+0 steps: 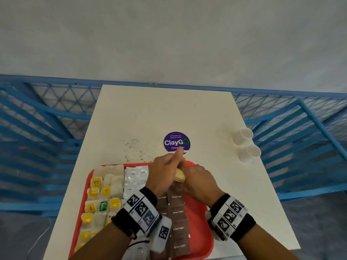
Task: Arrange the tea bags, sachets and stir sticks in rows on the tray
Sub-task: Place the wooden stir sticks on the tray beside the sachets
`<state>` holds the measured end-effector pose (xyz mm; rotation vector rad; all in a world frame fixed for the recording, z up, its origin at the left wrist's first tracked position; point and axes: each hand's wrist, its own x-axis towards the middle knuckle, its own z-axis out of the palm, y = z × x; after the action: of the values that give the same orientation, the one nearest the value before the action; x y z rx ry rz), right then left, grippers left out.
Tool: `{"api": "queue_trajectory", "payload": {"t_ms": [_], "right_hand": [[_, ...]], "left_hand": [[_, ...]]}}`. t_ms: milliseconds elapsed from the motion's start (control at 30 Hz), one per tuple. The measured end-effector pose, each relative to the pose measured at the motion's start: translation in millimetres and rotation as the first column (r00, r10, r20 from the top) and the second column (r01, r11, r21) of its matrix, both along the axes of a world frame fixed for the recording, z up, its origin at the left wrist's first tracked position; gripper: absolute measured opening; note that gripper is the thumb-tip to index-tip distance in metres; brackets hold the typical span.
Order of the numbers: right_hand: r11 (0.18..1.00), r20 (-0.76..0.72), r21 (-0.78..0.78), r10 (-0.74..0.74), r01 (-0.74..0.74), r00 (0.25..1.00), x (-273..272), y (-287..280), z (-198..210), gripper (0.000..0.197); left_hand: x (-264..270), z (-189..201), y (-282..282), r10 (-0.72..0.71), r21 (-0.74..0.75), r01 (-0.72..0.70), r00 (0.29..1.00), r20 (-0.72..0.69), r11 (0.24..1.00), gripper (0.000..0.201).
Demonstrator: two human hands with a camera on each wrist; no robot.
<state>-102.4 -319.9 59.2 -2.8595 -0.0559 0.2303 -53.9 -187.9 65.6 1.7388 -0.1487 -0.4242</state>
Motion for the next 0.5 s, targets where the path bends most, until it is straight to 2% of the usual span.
{"api": "queue_trajectory", "payload": {"t_ms": [67,133,200,233,267,300,333,367,433,467,500], "right_hand": [[1.0,0.031,0.014,0.002,-0.003,1.0,-3,8,-4,0.045],[0.995,0.1,0.099,-0.003,-0.007,0.995,-8,12,-4,0.04],[0.948,0.212,0.319,-0.083,0.011,0.974,-12,15,7,0.026],[0.849,0.23,0.526,-0.202,0.053,0.952,-14,16,17,0.022],[0.68,0.177,0.728,-0.314,0.091,0.933,-16,18,29,0.026],[0.468,0.11,0.879,-0.39,0.094,0.914,-18,20,40,0.03],[0.291,0.067,0.954,-0.429,0.068,0.901,-20,22,50,0.031],[0.172,0.044,0.984,-0.453,0.039,0.891,-22,27,59,0.031],[0.014,0.006,1.0,-0.456,0.0,0.89,-26,39,65,0.036],[-0.005,-0.002,1.0,-0.442,0.0,0.897,-27,45,61,0.036],[0.013,-0.018,1.0,-0.432,0.026,0.902,-28,52,56,0.033]], "left_hand": [[-6,4,7,-0.067,0.012,0.067,0.997,0.048,0.998,0.063],[-8,12,13,-0.096,0.031,0.095,0.994,0.043,0.995,0.066],[-3,21,23,-0.009,-0.138,-0.007,0.993,-0.119,0.99,0.072],[-1,22,30,0.042,-0.256,-0.105,0.97,-0.239,0.961,0.075],[0,20,36,0.052,-0.353,-0.187,0.932,-0.358,0.917,0.076],[-1,16,41,0.024,-0.401,-0.235,0.884,-0.466,0.886,0.078],[-5,12,44,-0.032,-0.426,-0.252,0.83,-0.557,0.869,0.079],[-12,8,45,-0.097,-0.445,-0.255,0.771,-0.63,0.858,0.081],[-27,5,41,-0.263,-0.52,-0.246,0.644,-0.718,0.818,0.085],[-32,5,39,-0.348,-0.578,-0.238,0.603,-0.718,0.78,0.085],[-36,8,37,-0.405,-0.628,-0.233,0.59,-0.699,0.743,0.082]]}}
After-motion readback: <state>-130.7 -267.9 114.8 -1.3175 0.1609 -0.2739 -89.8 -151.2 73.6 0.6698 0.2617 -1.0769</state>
